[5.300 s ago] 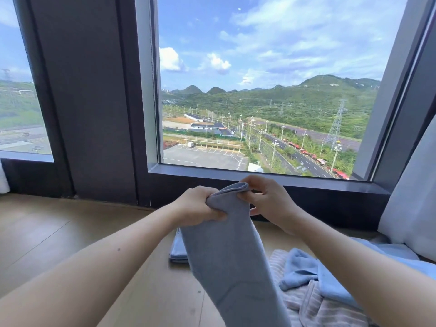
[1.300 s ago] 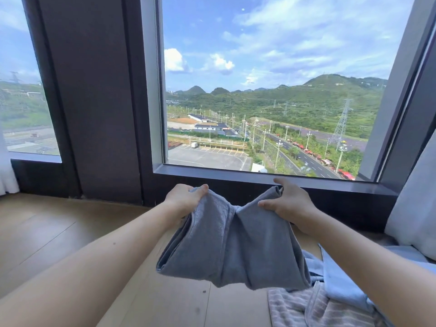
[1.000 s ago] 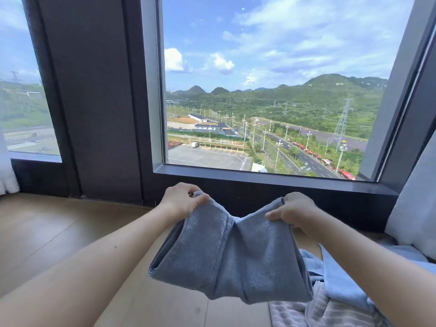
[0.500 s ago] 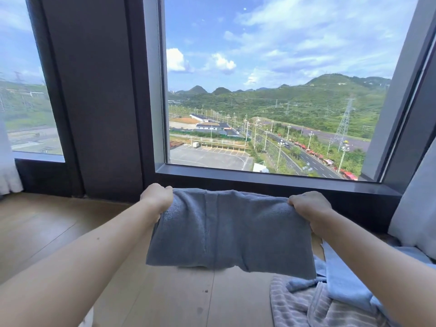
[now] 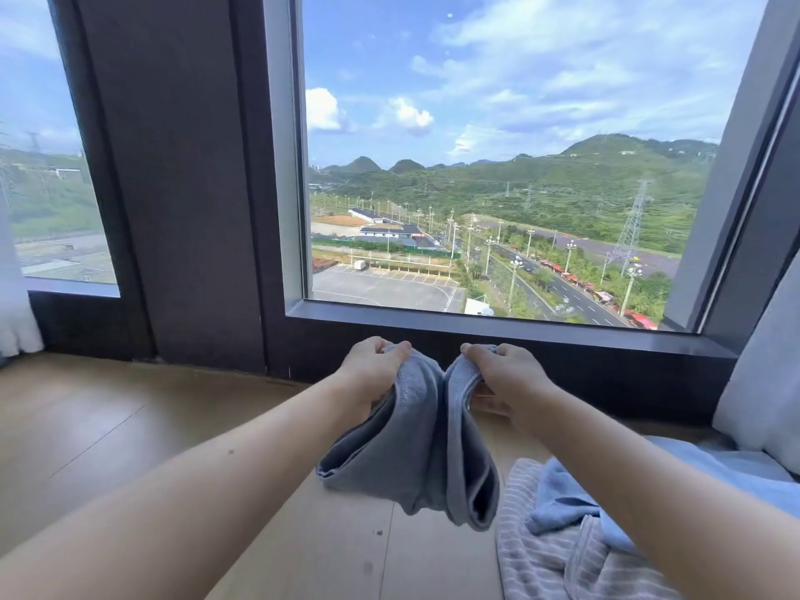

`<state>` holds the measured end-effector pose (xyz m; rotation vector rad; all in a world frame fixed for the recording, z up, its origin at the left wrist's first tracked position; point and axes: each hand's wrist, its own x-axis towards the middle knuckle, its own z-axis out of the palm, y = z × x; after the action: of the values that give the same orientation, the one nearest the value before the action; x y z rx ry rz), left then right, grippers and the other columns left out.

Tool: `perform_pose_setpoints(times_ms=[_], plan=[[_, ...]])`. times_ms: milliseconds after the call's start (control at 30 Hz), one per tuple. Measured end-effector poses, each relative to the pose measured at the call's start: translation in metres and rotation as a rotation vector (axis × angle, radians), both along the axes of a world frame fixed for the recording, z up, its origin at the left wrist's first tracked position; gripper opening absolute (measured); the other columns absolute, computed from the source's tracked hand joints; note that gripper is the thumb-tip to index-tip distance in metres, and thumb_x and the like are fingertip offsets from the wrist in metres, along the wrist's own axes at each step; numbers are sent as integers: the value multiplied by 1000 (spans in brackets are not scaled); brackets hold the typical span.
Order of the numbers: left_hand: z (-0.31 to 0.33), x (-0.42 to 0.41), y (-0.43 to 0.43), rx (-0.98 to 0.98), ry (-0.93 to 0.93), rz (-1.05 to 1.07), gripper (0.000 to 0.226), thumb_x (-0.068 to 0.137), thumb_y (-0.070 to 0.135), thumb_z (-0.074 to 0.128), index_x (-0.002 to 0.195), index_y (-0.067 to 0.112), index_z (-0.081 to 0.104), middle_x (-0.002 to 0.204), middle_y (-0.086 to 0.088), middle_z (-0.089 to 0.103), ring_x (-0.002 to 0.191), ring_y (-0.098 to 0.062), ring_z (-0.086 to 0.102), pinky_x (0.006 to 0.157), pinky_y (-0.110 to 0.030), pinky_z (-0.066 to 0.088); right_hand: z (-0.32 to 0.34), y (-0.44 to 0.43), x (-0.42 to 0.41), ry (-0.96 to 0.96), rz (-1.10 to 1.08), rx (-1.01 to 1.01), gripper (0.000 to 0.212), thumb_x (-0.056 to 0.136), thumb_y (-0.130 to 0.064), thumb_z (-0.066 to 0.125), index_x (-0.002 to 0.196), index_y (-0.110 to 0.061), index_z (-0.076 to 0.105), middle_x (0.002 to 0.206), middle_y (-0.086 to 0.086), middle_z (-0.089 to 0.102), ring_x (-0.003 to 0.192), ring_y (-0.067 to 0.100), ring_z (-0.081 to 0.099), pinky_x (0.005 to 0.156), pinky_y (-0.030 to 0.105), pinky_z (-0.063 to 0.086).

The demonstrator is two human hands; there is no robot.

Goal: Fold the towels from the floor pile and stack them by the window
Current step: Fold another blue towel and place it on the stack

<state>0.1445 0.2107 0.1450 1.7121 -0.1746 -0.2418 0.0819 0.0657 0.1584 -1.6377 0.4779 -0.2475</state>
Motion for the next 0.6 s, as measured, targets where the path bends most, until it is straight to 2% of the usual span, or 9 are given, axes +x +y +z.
perform_pose_setpoints(times_ms=[100,167,233,300,333,400,500,533,600], plan=[[5,-10,-14,-73,-31,-92,19,96,30,50,87,14,55,75,-7,58,63,-18,53,60,-31,43,1,11,-2,-16,63,22,14,92,-21,57,84,-12,51,89,12,62,68,20,63,50,26,51],[8,-15,-20,-86,-32,-125,18,96,30,48,87,16,54,81,-7,59,67,-17,56,60,-29,45,2,15,-4,-14,103,-4,15,91,-25,57,87,-12,51,99,15,63,75,21,64,55,27,53],[10,-20,-23,-90,-49,-139,17,94,34,52,94,17,53,94,-11,61,77,-20,59,66,-31,48,4,18,-6,-19,123,-31,25,92,-36,55,92,-10,56,101,15,64,78,21,64,63,30,55],[11,-25,-20,-114,-44,-169,38,81,42,64,106,19,48,106,-11,60,93,-25,60,80,-37,49,9,19,-9,-25,138,-6,44,94,-51,42,88,-11,62,84,8,61,74,18,57,71,33,54],[12,-27,-19,-114,-52,-187,50,74,41,70,111,19,45,105,-8,59,98,-25,60,85,-38,49,12,19,-11,-22,150,-7,53,94,-56,33,84,-13,63,80,4,57,75,17,54,77,35,52],[13,-29,-15,-108,-95,-183,55,73,24,77,116,20,42,98,-2,57,94,-20,60,83,-35,49,18,17,-15,-21,202,-75,61,94,-59,18,90,-18,62,87,-2,56,83,15,52,88,37,47],[15,-25,-13,-109,-142,-89,39,83,2,64,109,22,44,90,-1,56,77,-14,58,63,-27,49,22,13,-16,-44,286,-105,69,95,-58,9,99,-21,67,109,-1,58,97,16,51,90,34,42],[15,-24,-13,-119,-147,-61,34,84,0,60,107,21,45,88,-2,56,75,-14,57,61,-26,48,23,12,-17,-54,302,-102,70,95,-58,9,95,-22,70,115,-1,57,99,16,50,90,34,42],[17,-22,-12,-163,-153,-17,27,85,-2,56,102,18,50,86,-3,57,76,-17,57,69,-29,49,24,10,-17,-77,303,-103,62,98,-52,18,87,-24,72,114,0,58,94,14,51,87,32,43]])
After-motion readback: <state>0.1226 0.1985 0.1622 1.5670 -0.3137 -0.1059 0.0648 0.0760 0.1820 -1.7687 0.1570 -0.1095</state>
